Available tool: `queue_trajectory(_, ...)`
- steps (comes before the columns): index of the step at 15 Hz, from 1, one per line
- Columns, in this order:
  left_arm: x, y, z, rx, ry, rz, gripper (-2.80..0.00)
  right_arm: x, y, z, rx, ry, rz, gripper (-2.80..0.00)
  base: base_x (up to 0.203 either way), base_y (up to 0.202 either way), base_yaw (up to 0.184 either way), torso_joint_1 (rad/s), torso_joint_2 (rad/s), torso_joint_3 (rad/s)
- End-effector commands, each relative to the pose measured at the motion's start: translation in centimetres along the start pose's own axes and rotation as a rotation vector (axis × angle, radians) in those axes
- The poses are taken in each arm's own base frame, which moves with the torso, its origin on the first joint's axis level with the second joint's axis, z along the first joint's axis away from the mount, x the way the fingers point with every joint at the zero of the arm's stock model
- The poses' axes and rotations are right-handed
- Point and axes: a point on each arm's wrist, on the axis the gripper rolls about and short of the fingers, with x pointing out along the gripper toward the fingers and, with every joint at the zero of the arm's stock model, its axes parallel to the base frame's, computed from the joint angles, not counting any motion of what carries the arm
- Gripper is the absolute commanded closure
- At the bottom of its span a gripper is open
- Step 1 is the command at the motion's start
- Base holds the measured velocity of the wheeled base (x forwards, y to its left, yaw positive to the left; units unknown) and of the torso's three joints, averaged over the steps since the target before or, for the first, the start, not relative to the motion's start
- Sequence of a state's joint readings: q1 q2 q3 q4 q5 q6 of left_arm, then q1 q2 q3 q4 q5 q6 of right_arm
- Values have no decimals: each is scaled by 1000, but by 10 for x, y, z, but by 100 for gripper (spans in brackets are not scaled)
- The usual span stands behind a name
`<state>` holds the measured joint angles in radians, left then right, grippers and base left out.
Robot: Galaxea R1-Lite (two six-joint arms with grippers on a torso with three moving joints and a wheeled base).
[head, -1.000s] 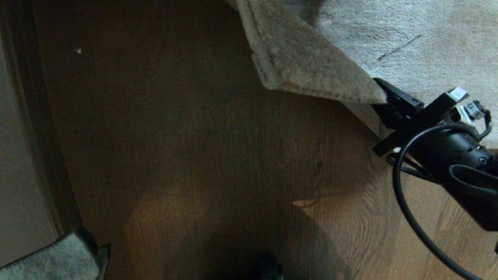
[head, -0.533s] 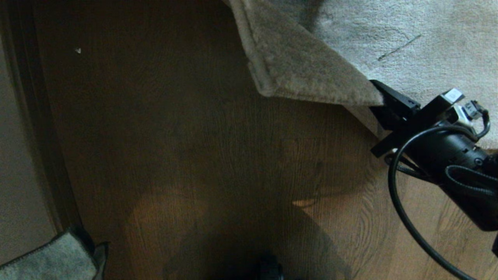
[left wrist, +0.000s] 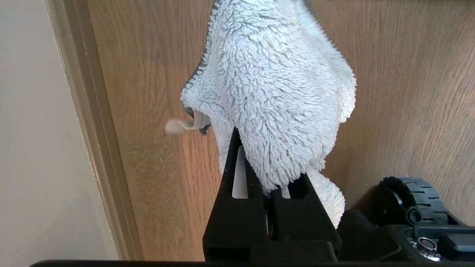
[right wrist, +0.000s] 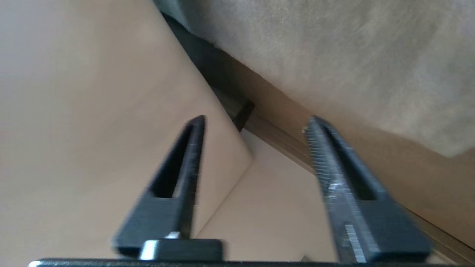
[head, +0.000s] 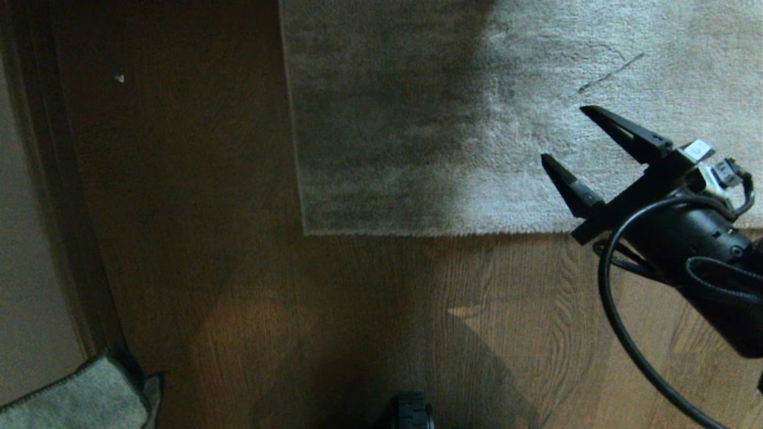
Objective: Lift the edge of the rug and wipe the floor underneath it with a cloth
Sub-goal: Lay down the carpet
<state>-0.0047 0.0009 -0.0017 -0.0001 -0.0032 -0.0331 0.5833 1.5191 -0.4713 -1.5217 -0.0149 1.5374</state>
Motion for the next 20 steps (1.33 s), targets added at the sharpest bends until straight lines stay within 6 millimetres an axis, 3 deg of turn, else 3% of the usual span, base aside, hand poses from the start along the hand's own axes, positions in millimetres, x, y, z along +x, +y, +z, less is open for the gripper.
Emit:
queue_trajectory(1, 0, 0, 0, -1, -1, 0, 0, -6, 1, -8, 24, 31, 22, -280, 0, 0, 0, 0, 0, 0)
queue_trajectory(4, 0, 0, 0, -1, -1, 0, 0, -10, -11, -15, 30, 60, -33, -280, 0, 0, 0, 0, 0, 0)
queue_trajectory(7, 0, 0, 0, -1, -1, 0, 0, -5, -37, -19, -12, 72, -120, -280, 0, 0, 0, 0, 0, 0)
queue_trajectory(11, 0, 0, 0, -1, -1, 0, 0, 5, -76, -33, -201, 133, -220, -280, 0, 0, 0, 0, 0, 0)
queue_trajectory(14, 0, 0, 0, -1, -1, 1, 0, 8, -87, -36, -275, 160, -243, -280, 0, 0, 0, 0, 0, 0)
queue_trajectory(15, 0, 0, 0, -1, -1, 0, 0, 8, -88, -36, -275, 165, -243, 0, 0, 0, 0, 0, 0, 0)
queue_trajectory(20, 0, 0, 0, -1, -1, 0, 0, 9, -107, -37, -331, 205, -289, 0, 0, 0, 0, 0, 0, 0)
